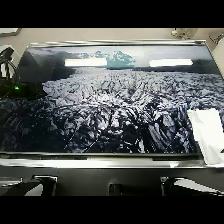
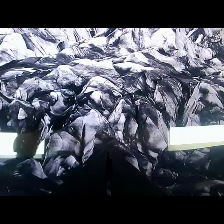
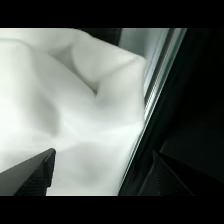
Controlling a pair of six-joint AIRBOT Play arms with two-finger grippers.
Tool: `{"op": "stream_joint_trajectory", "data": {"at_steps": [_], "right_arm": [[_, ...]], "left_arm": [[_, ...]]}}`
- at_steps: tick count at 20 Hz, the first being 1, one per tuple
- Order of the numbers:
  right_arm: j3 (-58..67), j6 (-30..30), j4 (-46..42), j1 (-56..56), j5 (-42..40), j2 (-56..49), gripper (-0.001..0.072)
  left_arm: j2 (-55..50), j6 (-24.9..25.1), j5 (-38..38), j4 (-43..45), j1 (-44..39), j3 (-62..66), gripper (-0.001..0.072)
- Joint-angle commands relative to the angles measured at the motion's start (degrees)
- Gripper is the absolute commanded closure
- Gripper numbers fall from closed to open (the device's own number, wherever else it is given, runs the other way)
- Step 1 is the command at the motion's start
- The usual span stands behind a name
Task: Fold the clothes and pants, and hang the long-sleeved shirts on hangers.
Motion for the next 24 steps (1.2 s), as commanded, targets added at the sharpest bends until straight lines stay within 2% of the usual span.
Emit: {"op": "stream_joint_trajectory", "data": {"at_steps": [1, 3, 5, 7, 8, 9, 10, 11, 12, 13, 14, 15, 16, 17, 19, 21, 24], "right_arm": [[5.77, -3.43, -0.52, 0.02, 3.06, 2.51, 0.0005], [18.58, -3.41, 5.38, 0.66, 1.51, 2.84, 0.0006], [32.59, -3.56, 12.22, 4.81, -6.84, 2.84, 0.0017], [43.30, -7.43, 16.04, 13.18, -13.51, 2.99, 0.0166], [45.97, -9.09, 17.35, 18.21, -14.32, 3.32, 0.0172], [46.71, -9.49, 17.20, 24.17, -14.19, 3.74, 0.0169], [46.47, -9.35, 15.85, 29.81, -11.96, 3.63, 0.0167], [45.53, -7.30, 13.38, 35.85, -7.96, 2.86, 0.0165], [44.33, -3.32, 11.37, 41.35, -2.14, 1.29, 0.0142], [42.93, -1.44, 11.28, 45.59, 3.39, -0.50, 0.0134], [41.31, -1.88, 12.57, 48.96, 7.65, -2.27, 0.0130], [39.56, -2.75, 14.32, 51.95, 10.82, -3.93, 0.0072], [38.10, -2.73, 15.58, 54.27, 13.53, -5.33, 0.0010], [36.83, -2.73, 16.04, 55.89, 15.41, -6.14, 0.0007], [34.27, -2.64, 14.86, 57.59, 16.31, -6.32, 0.0004], [33.73, -3.04, 14.01, 57.61, 16.20, -6.29, 0.0004], [33.68, -2.69, 11.30, 57.61, 13.99, -6.19, 0.0005]], "left_arm": [[0.00, 0.02, 0.02, -0.22, -0.02, -0.02, 0.0685], [0.00, 0.04, 0.17, -0.42, -0.09, 0.15, 0.0685], [-0.11, 2.78, 3.72, -0.37, -1.03, 0.76, 0.0685], [-0.90, 3.67, 10.73, 2.80, -4.70, 3.58, 0.0686], [-1.64, 3.61, 14.84, 7.21, -7.98, 5.46, 0.0687], [-2.71, 2.27, 17.44, 15.17, -12.04, 7.15, 0.0687], [-4.07, -1.33, 17.86, 25.59, -16.13, 8.02, 0.0687], [-5.44, -6.32, 16.70, 35.39, -19.34, 7.96, 0.0687], [-7.30, -12.37, 13.49, 41.53, -21.35, 7.82, 0.0681], [-9.51, -16.09, 9.60, 41.16, -21.75, 7.82, 0.0564], [-11.85, -16.83, 5.05, 37.24, -21.53, 7.82, 0.0165], [-14.43, -13.16, -0.17, 31.67, -21.00, 7.82, -0.0005], [-16.96, -5.95, -5.60, 25.49, -20.41, 7.72, -0.0013], [-18.34, -4.44, -7.98, 21.11, -19.82, 6.97, -0.0013], [-17.07, -5.09, -3.08, 16.52, -18.56, 4.50, -0.0013], [-15.87, -6.71, 1.42, 16.17, -16.70, 3.28, -0.0013], [-16.37, -8.17, 1.51, 16.20, -14.23, 3.28, -0.0013]]}}
